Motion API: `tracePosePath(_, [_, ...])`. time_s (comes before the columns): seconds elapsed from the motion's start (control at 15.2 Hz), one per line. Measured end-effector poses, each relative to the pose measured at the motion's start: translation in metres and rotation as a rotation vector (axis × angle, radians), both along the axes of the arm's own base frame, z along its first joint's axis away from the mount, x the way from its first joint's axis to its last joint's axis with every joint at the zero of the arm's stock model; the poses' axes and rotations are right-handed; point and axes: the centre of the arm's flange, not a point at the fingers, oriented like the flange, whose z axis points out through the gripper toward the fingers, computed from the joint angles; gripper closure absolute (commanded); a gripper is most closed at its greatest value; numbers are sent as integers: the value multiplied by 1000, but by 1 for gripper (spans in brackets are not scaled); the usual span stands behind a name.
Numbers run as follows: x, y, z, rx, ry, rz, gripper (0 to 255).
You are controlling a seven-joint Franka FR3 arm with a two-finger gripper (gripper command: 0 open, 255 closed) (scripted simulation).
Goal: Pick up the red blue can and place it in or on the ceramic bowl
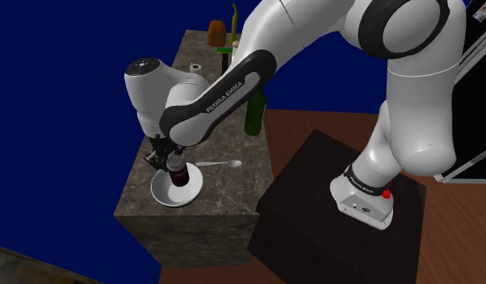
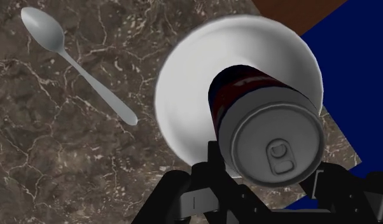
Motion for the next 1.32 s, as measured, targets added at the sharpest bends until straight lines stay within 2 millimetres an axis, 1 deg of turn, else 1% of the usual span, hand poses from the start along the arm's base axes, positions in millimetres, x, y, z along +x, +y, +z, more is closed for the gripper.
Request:
tracePosePath(0.59, [0,0,47,0,0,0,255])
tracePosePath(0.79, [5,2,73,1,-1,0,255])
tracePosePath(0.86, [6,2,76,1,-1,0,255])
tracePosePath(0.92, [6,2,76,1,-1,0,0])
tracePosePath(0.99, [6,2,76,1,-1,0,0])
tracePosePath(1.06, [1,4,71,2,-12,-7,0])
tracePosePath(1.12, [-11,3,64,6,-29,-19,0])
tracePosePath(1.25, [-30,7,44,18,-74,-48,0])
tracePosePath(1.32, [-44,11,35,24,-99,-62,0])
